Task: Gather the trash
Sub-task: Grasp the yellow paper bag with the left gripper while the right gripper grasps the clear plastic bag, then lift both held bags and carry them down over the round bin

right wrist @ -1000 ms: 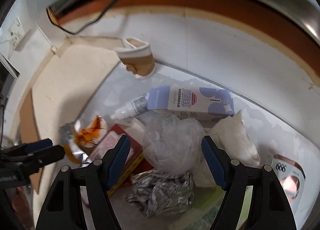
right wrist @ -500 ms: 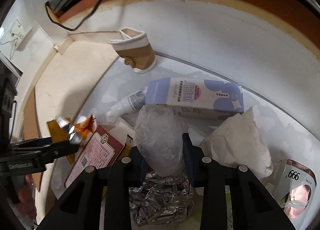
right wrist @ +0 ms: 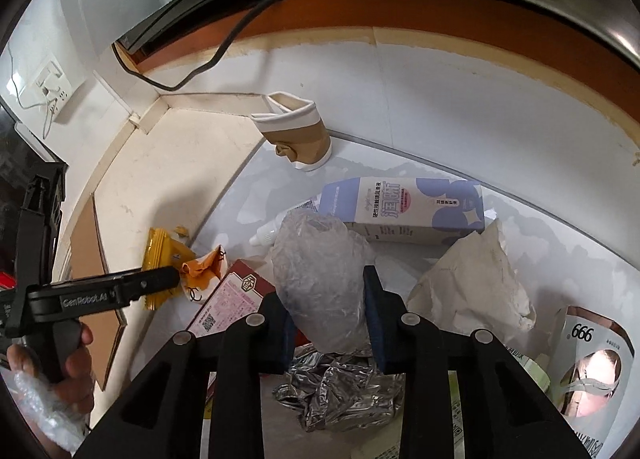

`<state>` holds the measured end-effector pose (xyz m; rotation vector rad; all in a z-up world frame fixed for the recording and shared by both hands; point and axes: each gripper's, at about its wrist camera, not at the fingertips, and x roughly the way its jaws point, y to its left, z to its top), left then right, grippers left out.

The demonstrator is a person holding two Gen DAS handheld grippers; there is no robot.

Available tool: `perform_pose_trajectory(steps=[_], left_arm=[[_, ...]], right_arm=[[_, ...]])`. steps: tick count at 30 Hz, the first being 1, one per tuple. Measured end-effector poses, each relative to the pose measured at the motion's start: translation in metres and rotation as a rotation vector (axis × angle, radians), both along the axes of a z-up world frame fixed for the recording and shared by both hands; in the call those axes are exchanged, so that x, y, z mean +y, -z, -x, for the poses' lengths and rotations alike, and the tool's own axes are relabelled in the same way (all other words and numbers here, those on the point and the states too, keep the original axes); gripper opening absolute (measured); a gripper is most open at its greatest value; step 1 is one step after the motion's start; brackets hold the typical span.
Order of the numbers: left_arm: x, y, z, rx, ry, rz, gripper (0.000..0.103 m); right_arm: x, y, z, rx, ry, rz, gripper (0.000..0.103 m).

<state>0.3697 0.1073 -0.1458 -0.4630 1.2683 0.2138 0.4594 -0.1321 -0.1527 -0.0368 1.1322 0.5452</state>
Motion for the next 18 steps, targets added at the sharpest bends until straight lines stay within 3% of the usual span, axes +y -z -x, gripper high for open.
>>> perform_pose_trajectory(steps=[7, 9, 10, 11, 13, 18], left_arm=[[0.014, 0.013, -0.012, 0.014, -0.015, 0.012, 0.071], [0.016, 0.015, -0.014, 0.004, -0.025, 0.011, 0.057], [0.016, 0.013, -0.013, -0.012, -0.024, 0.003, 0.035], [0.017, 0.014, -0.013, -0.013, -0.013, 0.026, 0.025], [0.019, 0.013, -0.007, -0.031, -0.029, 0.042, 0.024], [0.013, -0.007, 0.014, -0.102, -0.022, -0.01, 0.019]], right_arm=[[0.001, -0.002, 0.001, 0.004, 0.001, -0.011, 0.029], [0.003, -0.003, 0.003, -0.001, -0.002, -0.015, 0.029], [0.004, -0.005, 0.006, -0.009, -0.006, -0.017, 0.028], [0.005, -0.006, 0.008, -0.016, -0.01, -0.017, 0.028], [0.007, -0.009, 0.013, -0.031, -0.019, -0.018, 0.028], [0.012, -0.025, 0.033, -0.07, -0.037, -0.028, 0.027]])
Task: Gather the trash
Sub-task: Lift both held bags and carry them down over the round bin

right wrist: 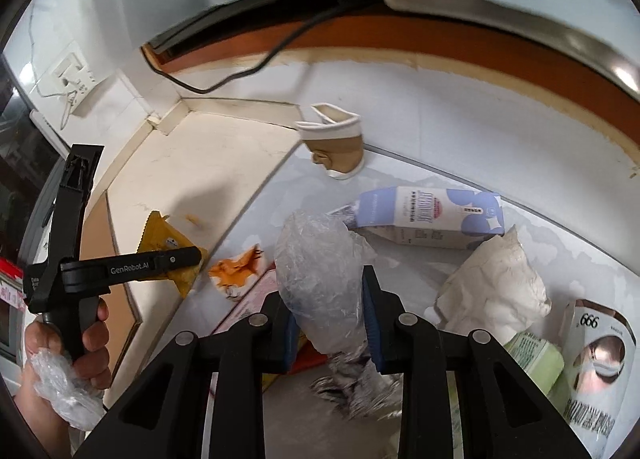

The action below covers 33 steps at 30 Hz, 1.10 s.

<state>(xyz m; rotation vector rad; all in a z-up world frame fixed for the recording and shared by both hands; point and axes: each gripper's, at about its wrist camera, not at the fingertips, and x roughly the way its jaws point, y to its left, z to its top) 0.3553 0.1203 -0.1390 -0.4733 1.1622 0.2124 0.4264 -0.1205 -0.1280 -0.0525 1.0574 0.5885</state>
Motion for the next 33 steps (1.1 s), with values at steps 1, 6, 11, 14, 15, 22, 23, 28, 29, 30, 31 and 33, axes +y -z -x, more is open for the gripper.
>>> perform_pose_trajectory(steps=[1, 6, 11, 14, 15, 22, 23, 28, 29, 30, 31, 33], left_arm=[[-0.002, -0.005, 0.005, -0.011, 0.004, -0.005, 0.019], [-0.018, -0.039, 0.048, -0.084, 0.036, -0.026, 0.019], [-0.032, -0.066, 0.1, -0.137, 0.085, -0.031, 0.019], [-0.037, -0.081, 0.144, -0.174, 0.119, -0.055, 0.019], [-0.037, -0.085, 0.156, -0.182, 0.126, -0.058, 0.019], [-0.046, -0.104, 0.251, -0.243, 0.188, -0.121, 0.019], [-0.048, -0.105, 0.266, -0.25, 0.201, -0.14, 0.019], [-0.053, -0.097, 0.32, -0.26, 0.249, -0.167, 0.019], [-0.055, -0.094, 0.331, -0.255, 0.259, -0.168, 0.019], [-0.057, -0.09, 0.341, -0.249, 0.27, -0.171, 0.019], [-0.059, -0.086, 0.35, -0.242, 0.28, -0.177, 0.019], [-0.064, -0.078, 0.363, -0.23, 0.296, -0.186, 0.019]], right_arm=[[0.001, -0.005, 0.007, -0.011, -0.002, -0.006, 0.026], [0.004, -0.029, 0.042, -0.041, 0.008, -0.045, 0.026], [0.01, -0.057, 0.09, -0.066, 0.008, -0.068, 0.026], [0.018, -0.07, 0.127, -0.073, 0.008, -0.066, 0.026], [0.02, -0.073, 0.137, -0.073, 0.006, -0.067, 0.026], [0.038, -0.081, 0.233, -0.081, 0.004, -0.054, 0.026], [0.039, -0.079, 0.248, -0.076, 0.009, -0.05, 0.026], [0.043, -0.062, 0.312, -0.059, 0.027, -0.02, 0.026], [0.043, -0.057, 0.33, -0.052, 0.035, -0.012, 0.026], [0.042, -0.053, 0.34, -0.046, 0.042, -0.009, 0.026], [0.04, -0.048, 0.35, -0.038, 0.048, -0.006, 0.026], [0.037, -0.037, 0.375, -0.016, 0.059, 0.007, 0.026]])
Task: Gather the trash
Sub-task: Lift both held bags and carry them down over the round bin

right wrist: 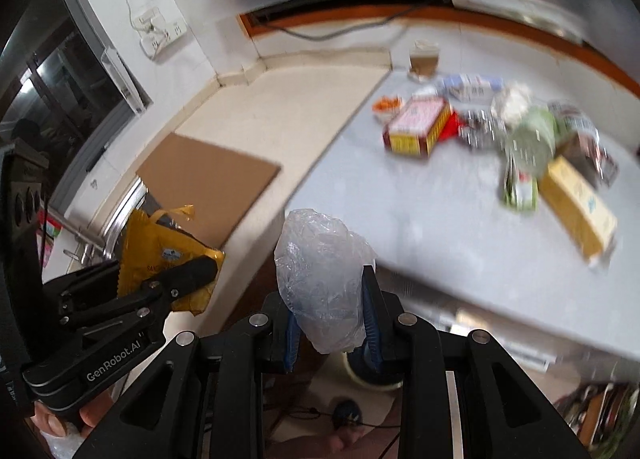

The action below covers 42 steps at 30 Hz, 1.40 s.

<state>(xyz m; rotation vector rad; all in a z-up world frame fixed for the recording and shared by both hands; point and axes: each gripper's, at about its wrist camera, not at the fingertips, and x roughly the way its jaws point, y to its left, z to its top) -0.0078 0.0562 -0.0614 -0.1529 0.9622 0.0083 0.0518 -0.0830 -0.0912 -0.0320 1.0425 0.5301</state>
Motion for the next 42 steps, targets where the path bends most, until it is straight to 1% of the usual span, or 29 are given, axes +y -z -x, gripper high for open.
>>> perform_pose_trajectory(steps=[4, 7, 12, 17, 20, 23, 27, 28, 31, 32, 35, 39, 41, 42], left_arm=[[-0.01, 0.019, 0.021, 0.034, 0.019, 0.006, 0.019], [-0.018, 0.035, 0.027, 0.066, 0.029, 0.015, 0.019], [-0.034, 0.067, 0.025, 0.112, 0.023, 0.02, 0.019], [-0.051, 0.115, 0.013, 0.169, -0.001, 0.034, 0.019], [-0.06, 0.151, 0.007, 0.19, -0.014, 0.031, 0.019], [-0.065, 0.195, 0.0, 0.221, -0.041, 0.037, 0.019], [-0.064, 0.256, -0.013, 0.28, -0.08, 0.044, 0.019], [-0.063, 0.273, -0.017, 0.29, -0.09, 0.04, 0.019], [-0.061, 0.309, -0.026, 0.313, -0.106, 0.042, 0.019], [-0.061, 0.323, -0.03, 0.315, -0.113, 0.036, 0.019], [-0.058, 0.352, -0.041, 0.329, -0.115, 0.026, 0.019], [-0.059, 0.385, -0.055, 0.344, -0.099, 0.013, 0.02], [-0.058, 0.399, -0.063, 0.35, -0.087, 0.011, 0.023], [-0.058, 0.402, -0.063, 0.353, -0.081, 0.011, 0.023]], right_arm=[[-0.006, 0.024, 0.035, 0.038, 0.004, 0.041, 0.026], [-0.013, 0.042, 0.044, 0.067, 0.015, 0.064, 0.026], [-0.028, 0.078, 0.05, 0.123, 0.027, 0.096, 0.026], [-0.043, 0.124, 0.041, 0.193, 0.031, 0.096, 0.026], [-0.051, 0.163, 0.037, 0.228, 0.031, 0.098, 0.027], [-0.06, 0.204, 0.03, 0.26, 0.032, 0.095, 0.027], [-0.07, 0.267, 0.021, 0.3, 0.046, 0.089, 0.027], [-0.069, 0.276, 0.018, 0.306, 0.05, 0.089, 0.027], [-0.077, 0.324, 0.007, 0.334, 0.07, 0.076, 0.027], [-0.077, 0.332, 0.004, 0.341, 0.075, 0.071, 0.027], [-0.078, 0.377, -0.008, 0.365, 0.09, 0.062, 0.027], [-0.081, 0.417, -0.021, 0.388, 0.115, 0.043, 0.028], [-0.08, 0.435, -0.027, 0.394, 0.127, 0.03, 0.034], [-0.081, 0.442, -0.03, 0.399, 0.138, 0.026, 0.035]])
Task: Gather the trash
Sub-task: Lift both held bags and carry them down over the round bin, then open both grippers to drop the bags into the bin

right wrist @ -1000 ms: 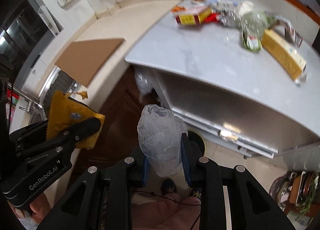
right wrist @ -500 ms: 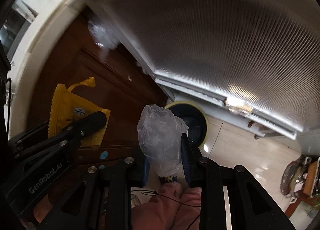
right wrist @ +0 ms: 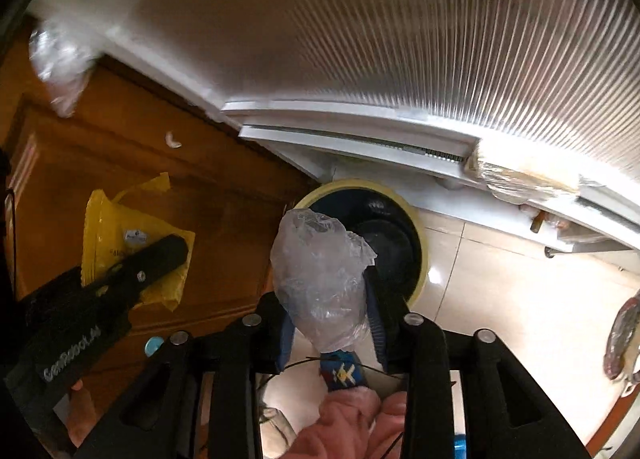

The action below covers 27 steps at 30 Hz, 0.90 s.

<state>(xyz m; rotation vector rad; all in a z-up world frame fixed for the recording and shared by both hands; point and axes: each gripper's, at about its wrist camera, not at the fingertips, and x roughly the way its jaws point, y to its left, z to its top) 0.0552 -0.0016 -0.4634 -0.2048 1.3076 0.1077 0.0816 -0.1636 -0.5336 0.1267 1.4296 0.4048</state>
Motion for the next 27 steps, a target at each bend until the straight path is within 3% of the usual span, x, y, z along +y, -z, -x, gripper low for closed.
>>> perform_pose_trajectory(steps=[3, 5, 8, 13, 18, 27], left_arm=[[0.0, 0.014, -0.004, 0.013, 0.014, 0.002, 0.034], [0.001, 0.021, -0.005, 0.016, 0.019, 0.002, 0.05], [0.003, 0.029, -0.01, 0.024, 0.026, -0.006, 0.064], [0.009, 0.036, -0.015, 0.039, 0.018, -0.025, 0.065], [0.009, 0.029, -0.015, 0.04, 0.032, -0.032, 0.067], [0.003, -0.033, -0.007, 0.006, 0.041, 0.0, 0.073]], right_arm=[[0.0, 0.018, -0.007, 0.015, 0.026, -0.021, 0.037], [0.002, 0.03, -0.012, 0.019, 0.041, -0.022, 0.046], [0.003, 0.042, -0.017, 0.023, 0.07, -0.019, 0.055], [0.001, 0.053, -0.024, 0.037, 0.109, -0.02, 0.056], [-0.001, 0.045, -0.023, 0.032, 0.116, -0.013, 0.056], [-0.012, -0.02, -0.011, -0.017, 0.14, -0.009, 0.056]])
